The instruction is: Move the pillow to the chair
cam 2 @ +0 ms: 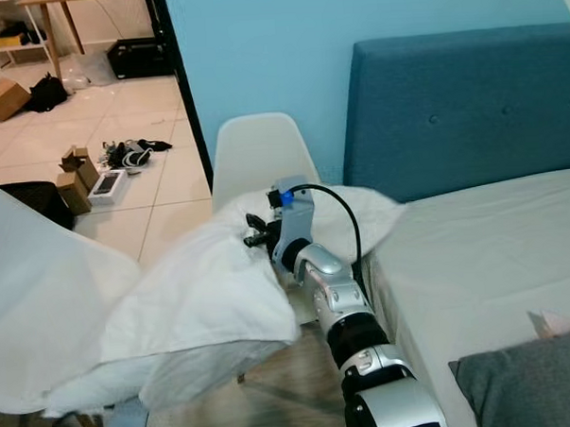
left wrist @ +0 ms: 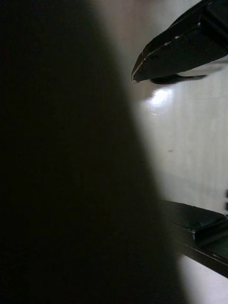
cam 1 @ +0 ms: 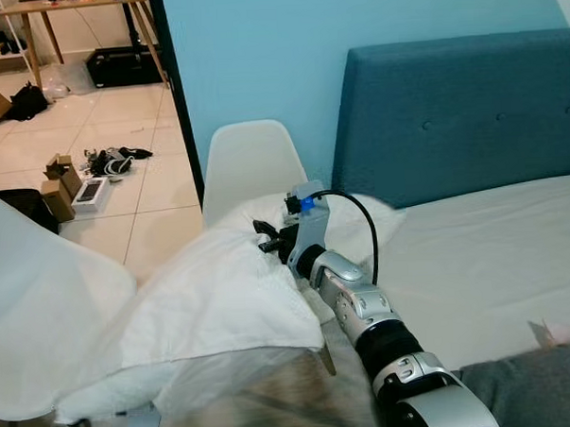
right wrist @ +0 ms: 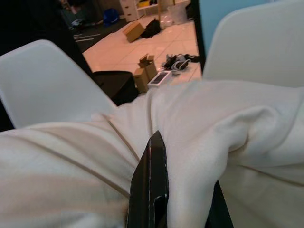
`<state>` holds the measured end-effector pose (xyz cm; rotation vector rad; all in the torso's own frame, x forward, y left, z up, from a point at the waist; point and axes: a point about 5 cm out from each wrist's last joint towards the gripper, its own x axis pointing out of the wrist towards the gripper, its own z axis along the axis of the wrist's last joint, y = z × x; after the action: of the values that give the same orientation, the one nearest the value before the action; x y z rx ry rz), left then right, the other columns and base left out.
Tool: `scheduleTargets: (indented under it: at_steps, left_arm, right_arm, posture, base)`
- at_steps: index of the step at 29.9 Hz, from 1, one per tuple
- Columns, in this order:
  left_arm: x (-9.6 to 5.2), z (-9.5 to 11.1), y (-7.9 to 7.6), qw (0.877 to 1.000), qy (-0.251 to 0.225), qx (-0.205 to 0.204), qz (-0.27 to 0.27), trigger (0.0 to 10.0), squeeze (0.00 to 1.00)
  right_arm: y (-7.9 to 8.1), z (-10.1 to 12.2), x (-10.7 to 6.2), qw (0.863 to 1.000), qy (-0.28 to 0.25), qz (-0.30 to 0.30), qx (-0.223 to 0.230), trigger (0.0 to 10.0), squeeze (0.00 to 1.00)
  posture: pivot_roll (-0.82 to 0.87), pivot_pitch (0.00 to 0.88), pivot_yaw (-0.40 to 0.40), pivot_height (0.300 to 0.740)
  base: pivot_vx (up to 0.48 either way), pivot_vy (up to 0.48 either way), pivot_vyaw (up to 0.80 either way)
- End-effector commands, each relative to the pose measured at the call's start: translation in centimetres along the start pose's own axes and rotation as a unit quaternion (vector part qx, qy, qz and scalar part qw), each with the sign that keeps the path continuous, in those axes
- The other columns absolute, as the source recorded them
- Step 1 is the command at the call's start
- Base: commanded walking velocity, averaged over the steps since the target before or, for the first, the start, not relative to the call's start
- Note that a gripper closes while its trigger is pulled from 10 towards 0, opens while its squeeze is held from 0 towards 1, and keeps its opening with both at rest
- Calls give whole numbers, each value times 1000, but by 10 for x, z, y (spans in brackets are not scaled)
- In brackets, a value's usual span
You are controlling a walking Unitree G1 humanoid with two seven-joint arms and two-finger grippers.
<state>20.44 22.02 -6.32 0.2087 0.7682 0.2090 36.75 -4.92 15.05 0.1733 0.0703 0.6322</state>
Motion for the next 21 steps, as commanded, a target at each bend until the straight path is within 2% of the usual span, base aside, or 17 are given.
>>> scheduleTargets:
  at_steps: [1,3,10,18,21]
  left_arm:
    - [4,14,11,999,-27,-9,20,10000,0]
    - [7,25,19,998,-43,-25,36,10000,0]
    - [9,35,28,997,-58,-35,47,10000,0]
    - [7,23,26,998,-42,-30,43,10000,0]
    - [4,13,23,998,-25,-37,42,10000,0]
  right_arm:
    - [5,24,5,998,-57,11,-22,10000,0]
    - [5,26,5,998,-64,11,-16,10000,0]
    - [4,31,5,997,-76,7,-14,10000,0]
    - [6,31,5,997,-79,10,-17,10000,0]
    - [8,27,6,997,-68,9,-34,10000,0]
  posture:
    - [-61,36,21,740]
    - [-61,37,21,740]
    - [-60,38,21,740]
    - [-61,42,23,740]
    - [-64,42,19,740]
  base:
    - [424,0,0]
    - [437,0,0]
    - [446,0,0]
    - [465,0,0]
    - [346,0,0]
